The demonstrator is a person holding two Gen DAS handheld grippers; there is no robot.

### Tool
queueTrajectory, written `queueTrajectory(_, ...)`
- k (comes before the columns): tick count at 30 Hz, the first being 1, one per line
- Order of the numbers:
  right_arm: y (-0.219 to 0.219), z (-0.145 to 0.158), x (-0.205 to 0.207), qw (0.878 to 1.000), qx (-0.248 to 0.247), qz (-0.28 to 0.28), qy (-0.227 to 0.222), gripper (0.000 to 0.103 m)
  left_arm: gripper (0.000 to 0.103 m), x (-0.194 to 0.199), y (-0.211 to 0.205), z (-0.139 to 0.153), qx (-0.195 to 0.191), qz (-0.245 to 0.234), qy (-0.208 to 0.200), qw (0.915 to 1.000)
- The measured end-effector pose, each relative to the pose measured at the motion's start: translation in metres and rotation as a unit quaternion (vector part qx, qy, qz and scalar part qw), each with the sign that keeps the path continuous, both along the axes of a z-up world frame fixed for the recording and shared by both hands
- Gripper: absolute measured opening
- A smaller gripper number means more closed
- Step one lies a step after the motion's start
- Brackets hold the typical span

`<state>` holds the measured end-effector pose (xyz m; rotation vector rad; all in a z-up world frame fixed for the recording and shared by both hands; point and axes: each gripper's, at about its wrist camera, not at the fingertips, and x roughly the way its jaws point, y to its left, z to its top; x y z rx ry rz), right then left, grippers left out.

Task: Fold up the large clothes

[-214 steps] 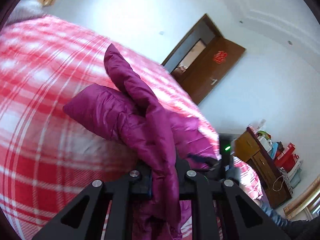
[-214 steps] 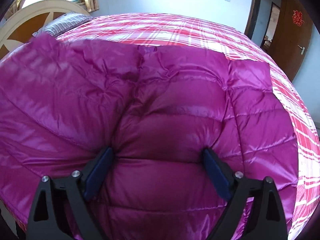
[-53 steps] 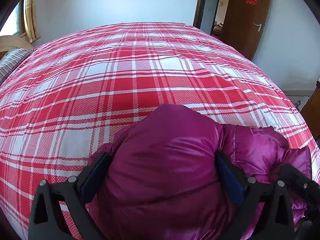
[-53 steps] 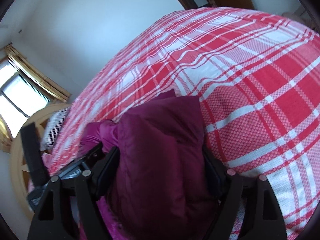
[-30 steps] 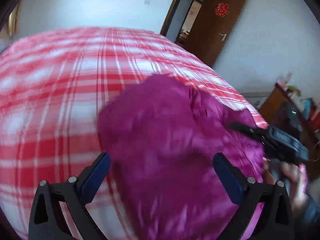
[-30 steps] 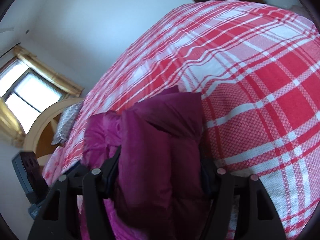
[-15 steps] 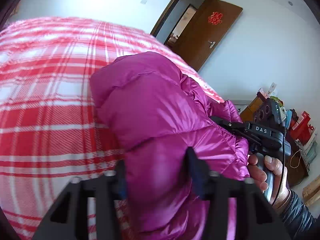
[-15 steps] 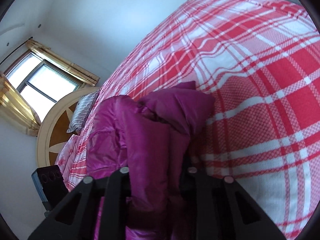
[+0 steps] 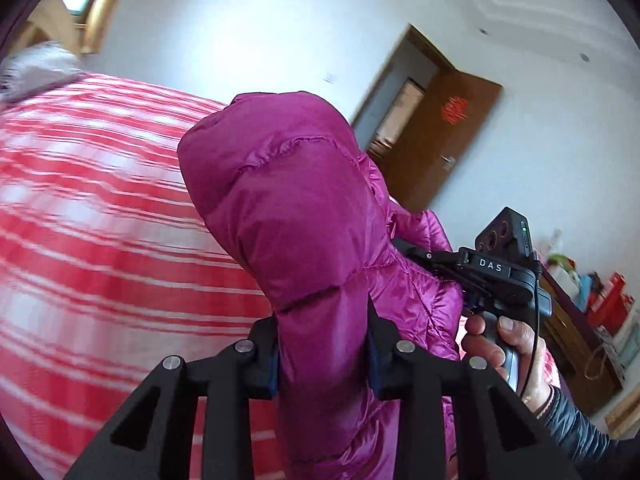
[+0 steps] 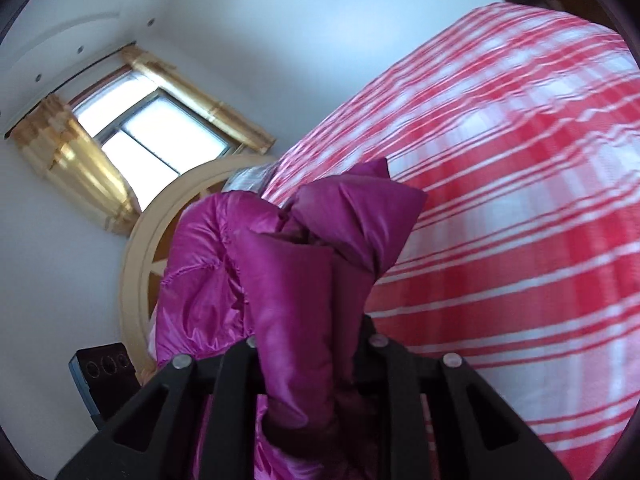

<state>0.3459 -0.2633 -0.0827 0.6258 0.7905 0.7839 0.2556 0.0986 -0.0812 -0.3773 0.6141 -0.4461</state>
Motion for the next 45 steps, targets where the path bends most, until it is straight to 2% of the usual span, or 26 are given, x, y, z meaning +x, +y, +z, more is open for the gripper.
queueTrajectory(5, 0.101, 0.0, 0.016, 0.997, -0.01, 0.079, 0.007, 0.02, 0.033, -0.014, 0.071, -0.006, 0.018, 0.067, 0.008, 0.9976)
queueTrajectory(10, 0.189, -0.017, 0.019, 0.99, -0.034, 0.136, 0.027, 0.02, 0.033, -0.026, 0.112, -0.028, 0.041, 0.116, 0.029, 0.9919)
queueTrajectory(12, 0.214, -0.03, 0.018, 0.987, -0.045, 0.151, 0.038, 0.02, 0.033, -0.03, 0.126, -0.042, 0.05, 0.131, 0.037, 0.9894)
queueTrajectory(15, 0.239, -0.046, 0.016, 0.983, -0.062, 0.163, 0.048, 0.02, 0.034, -0.033, 0.143, -0.064, 0.042, 0.147, 0.06, 0.9864)
queueTrajectory(17, 0.246, -0.057, 0.019, 0.982, -0.064, 0.165, 0.062, 0.02, 0.054, -0.032, 0.147, -0.074, 0.037, 0.162, 0.077, 0.9832)
queueTrajectory(19, 0.249, -0.068, 0.024, 0.982, -0.079, 0.154, 0.073, 0.021, 0.066, -0.031, 0.146, -0.084, 0.044, 0.182, 0.092, 0.9779)
queueTrajectory(21, 0.247, -0.078, 0.029, 0.981, -0.078, 0.148, 0.094, 0.023, 0.069, -0.042, 0.151, -0.086, 0.04, 0.188, 0.086, 0.9775)
queueTrajectory(23, 0.245, -0.079, 0.029, 0.981, -0.08, 0.148, 0.092, 0.024, 0.077, -0.045, 0.148, -0.085, 0.037, 0.195, 0.087, 0.9763)
queueTrajectory(29, 0.238, -0.087, 0.026, 0.98, -0.094, 0.145, 0.102, 0.031, 0.081, -0.05, 0.149, -0.097, 0.022, 0.211, 0.09, 0.9732)
queueTrajectory(33, 0.242, -0.086, 0.025, 0.979, -0.104, 0.142, 0.098, 0.032, 0.081, -0.055, 0.144, -0.09, 0.049, 0.219, 0.089, 0.9705)
queueTrajectory(38, 0.242, -0.078, 0.018, 0.978, -0.142, 0.132, 0.071, 0.042, 0.081, -0.06, 0.133, -0.079, 0.121, 0.23, 0.071, 0.9629)
queueTrajectory(45, 0.244, -0.075, 0.018, 0.975, -0.175, 0.118, 0.073, 0.048, 0.081, -0.065, 0.137, -0.074, 0.132, 0.235, 0.08, 0.9596)
